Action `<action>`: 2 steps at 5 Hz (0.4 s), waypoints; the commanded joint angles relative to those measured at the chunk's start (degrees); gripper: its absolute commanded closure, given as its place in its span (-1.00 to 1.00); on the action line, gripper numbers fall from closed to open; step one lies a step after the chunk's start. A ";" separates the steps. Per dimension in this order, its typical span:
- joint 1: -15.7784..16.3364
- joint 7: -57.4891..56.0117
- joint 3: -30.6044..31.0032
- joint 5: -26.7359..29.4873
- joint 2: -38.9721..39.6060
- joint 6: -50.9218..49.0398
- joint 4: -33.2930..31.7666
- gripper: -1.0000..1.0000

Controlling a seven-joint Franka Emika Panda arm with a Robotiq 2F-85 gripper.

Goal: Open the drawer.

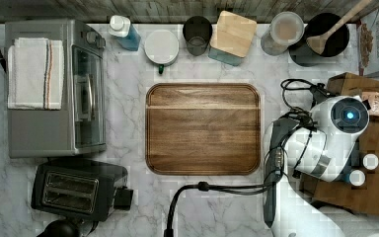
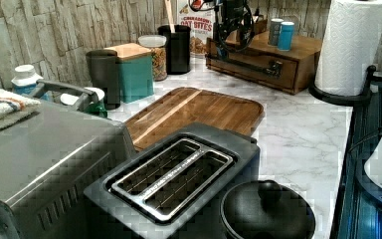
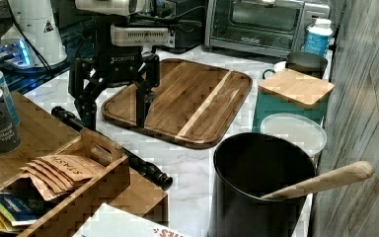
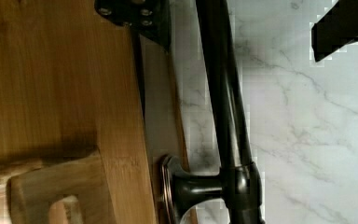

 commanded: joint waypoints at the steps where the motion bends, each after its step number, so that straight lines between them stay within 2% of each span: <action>1: -0.78 -2.25 0.11 0.63 4.84 6.60 -1.43 -1.00; 2: 1.36 1.75 -0.34 0.21 4.47 0.87 -0.43 -1.00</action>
